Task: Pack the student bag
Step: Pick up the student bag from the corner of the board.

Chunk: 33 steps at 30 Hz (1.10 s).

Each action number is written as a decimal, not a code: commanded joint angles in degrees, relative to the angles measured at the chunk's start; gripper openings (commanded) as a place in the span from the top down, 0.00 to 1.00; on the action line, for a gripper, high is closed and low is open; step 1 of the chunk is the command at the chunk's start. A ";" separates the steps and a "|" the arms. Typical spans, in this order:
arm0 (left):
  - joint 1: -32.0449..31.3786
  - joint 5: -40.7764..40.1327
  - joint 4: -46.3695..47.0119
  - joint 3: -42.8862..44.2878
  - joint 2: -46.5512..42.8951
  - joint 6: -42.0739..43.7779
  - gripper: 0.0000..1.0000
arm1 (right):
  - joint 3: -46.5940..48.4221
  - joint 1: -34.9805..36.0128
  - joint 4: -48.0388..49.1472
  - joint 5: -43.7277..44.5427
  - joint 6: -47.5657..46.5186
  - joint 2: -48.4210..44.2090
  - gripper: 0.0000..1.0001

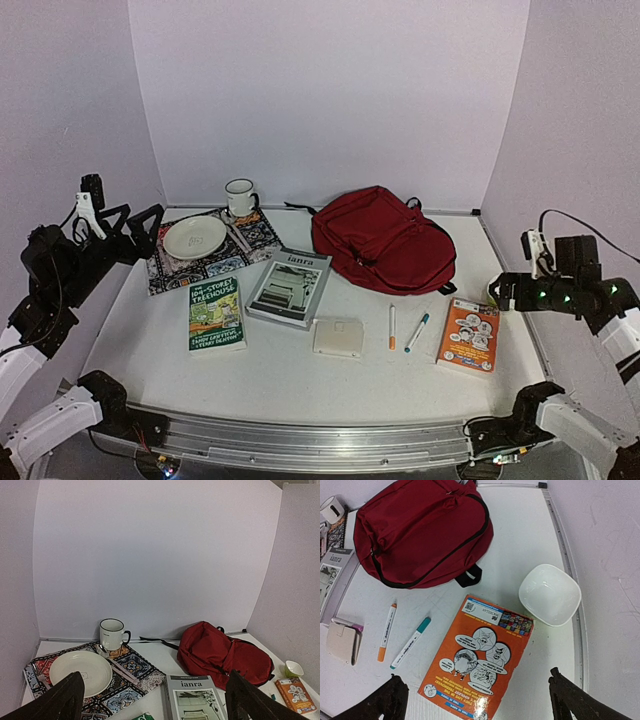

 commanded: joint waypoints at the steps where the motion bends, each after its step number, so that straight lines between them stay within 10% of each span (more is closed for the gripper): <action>1: 0.29 2.42 1.27 1.41 -0.30 1.16 0.00 | 3.27 -0.06 1.98 -5.51 -0.07 6.04 0.02; 8: 0.29 2.59 1.30 1.32 0.27 1.26 0.00 | 4.90 3.95 8.40 -5.99 2.48 14.90 0.02; 19: 0.37 6.59 -0.73 3.64 6.53 0.47 0.01 | 19.40 29.33 12.35 18.33 -1.47 45.96 0.02; 33: 0.42 15.79 -3.97 7.77 17.29 1.07 0.00 | 44.85 34.75 11.22 22.43 -7.84 78.06 0.02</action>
